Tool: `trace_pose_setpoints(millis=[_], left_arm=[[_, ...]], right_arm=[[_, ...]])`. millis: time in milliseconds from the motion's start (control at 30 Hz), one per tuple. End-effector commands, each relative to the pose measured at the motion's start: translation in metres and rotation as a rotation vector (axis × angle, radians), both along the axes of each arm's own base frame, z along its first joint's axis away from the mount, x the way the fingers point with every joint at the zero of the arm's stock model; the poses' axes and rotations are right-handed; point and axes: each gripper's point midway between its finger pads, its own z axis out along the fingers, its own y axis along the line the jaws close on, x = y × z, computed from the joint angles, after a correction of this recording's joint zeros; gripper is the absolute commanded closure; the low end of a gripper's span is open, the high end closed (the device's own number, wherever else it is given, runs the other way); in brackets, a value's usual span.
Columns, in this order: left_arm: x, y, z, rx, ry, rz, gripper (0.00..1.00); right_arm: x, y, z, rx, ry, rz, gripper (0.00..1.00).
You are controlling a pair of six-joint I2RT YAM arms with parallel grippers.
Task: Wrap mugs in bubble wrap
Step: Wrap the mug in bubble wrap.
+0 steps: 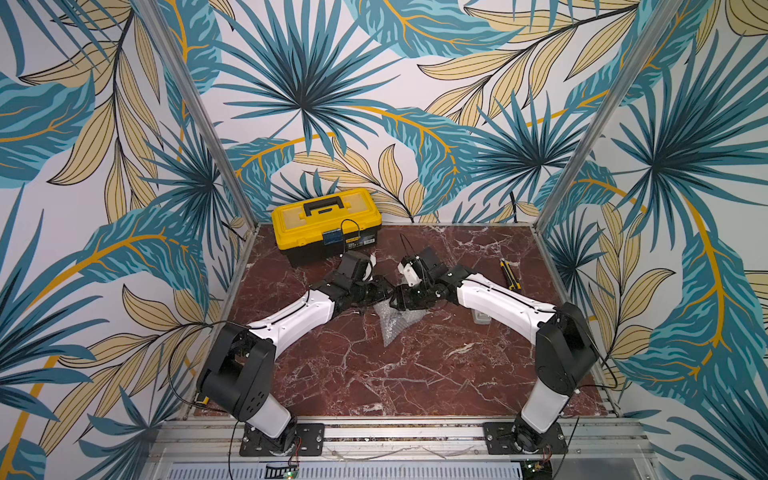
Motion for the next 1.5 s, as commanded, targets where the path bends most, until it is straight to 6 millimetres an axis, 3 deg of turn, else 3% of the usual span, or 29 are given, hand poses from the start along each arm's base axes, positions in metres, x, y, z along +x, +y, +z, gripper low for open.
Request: trace_pose_setpoints(millis=[0,100,233,467,733,1100,1467], left_arm=[[-0.002,0.001,0.006,-0.02,-0.018,-0.001,0.66],[-0.003,0.001,0.007,-0.021,-0.021,-0.001,0.66],[-0.002,0.002,0.008,-0.023,-0.024,0.0,0.66],[-0.001,-0.002,0.012,-0.039,-0.023,-0.009,0.69],[-0.005,-0.027,0.013,-0.089,0.002,-0.071,0.76],[-0.008,-0.049,-0.014,-0.108,0.087,-0.111,0.84],[-0.008,-0.051,-0.043,-0.081,0.139,-0.116,0.89]], right_arm=[[0.0,0.001,-0.001,0.049,0.008,-0.018,0.43],[0.003,-0.005,-0.006,0.051,0.005,-0.052,0.5],[0.008,-0.013,-0.012,0.034,-0.001,-0.093,0.69],[0.016,-0.014,-0.023,0.016,0.0,-0.11,0.8],[0.016,-0.009,-0.046,-0.01,0.068,-0.101,0.95],[0.013,-0.001,-0.049,0.045,0.078,-0.087,0.94],[0.0,-0.011,-0.014,0.071,0.047,-0.095,0.78]])
